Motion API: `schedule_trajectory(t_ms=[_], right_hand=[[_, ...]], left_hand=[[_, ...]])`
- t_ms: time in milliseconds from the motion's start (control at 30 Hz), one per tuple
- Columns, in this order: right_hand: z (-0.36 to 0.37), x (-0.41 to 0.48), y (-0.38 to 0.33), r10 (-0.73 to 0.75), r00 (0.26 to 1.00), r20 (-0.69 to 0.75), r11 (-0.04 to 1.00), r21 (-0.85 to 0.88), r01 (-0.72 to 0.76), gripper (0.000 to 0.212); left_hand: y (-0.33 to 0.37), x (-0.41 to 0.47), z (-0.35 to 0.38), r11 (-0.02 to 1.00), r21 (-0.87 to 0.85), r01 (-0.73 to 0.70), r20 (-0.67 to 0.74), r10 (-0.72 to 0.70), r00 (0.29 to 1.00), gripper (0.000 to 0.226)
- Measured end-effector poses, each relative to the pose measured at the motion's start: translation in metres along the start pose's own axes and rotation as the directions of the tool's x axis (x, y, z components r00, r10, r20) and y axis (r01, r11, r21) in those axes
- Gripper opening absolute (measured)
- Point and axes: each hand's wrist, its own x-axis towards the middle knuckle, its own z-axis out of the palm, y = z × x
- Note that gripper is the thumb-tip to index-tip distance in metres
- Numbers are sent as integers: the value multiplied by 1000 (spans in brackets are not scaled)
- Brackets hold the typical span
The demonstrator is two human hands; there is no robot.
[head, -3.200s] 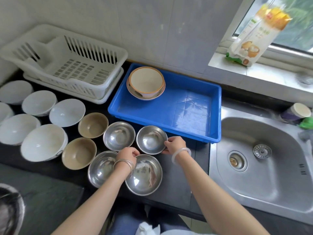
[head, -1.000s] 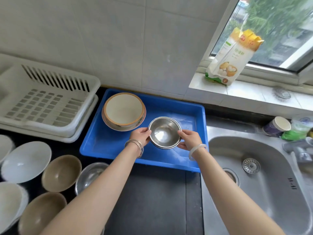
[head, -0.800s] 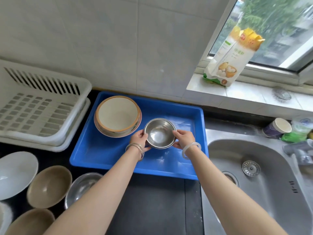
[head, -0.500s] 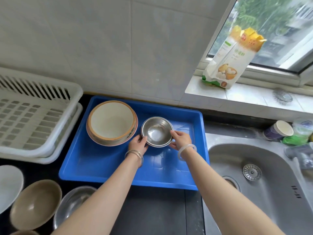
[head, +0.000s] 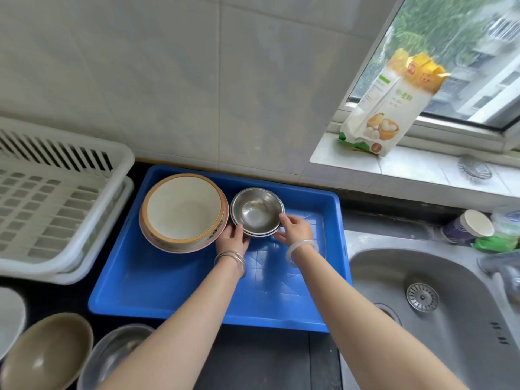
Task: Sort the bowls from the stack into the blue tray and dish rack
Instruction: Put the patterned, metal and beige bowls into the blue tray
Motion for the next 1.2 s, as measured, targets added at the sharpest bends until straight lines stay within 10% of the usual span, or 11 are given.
schedule_trajectory(t_ms=[533,800,1200], right_hand=[[-17,-47,-4,-41,996,75,984,-168,53,26],[-8,-147,7,-138,935,328,920,-308,243,15],[57,-235,119,64,850,524,724,-610,322,38]], left_hand=[[12,-39,-22,955,294,45,46,-61,997,43],[46,-120,-97,675,717,-174,104,143,984,30],[15,-229,-257,462,886,21,-175,292,940,36]])
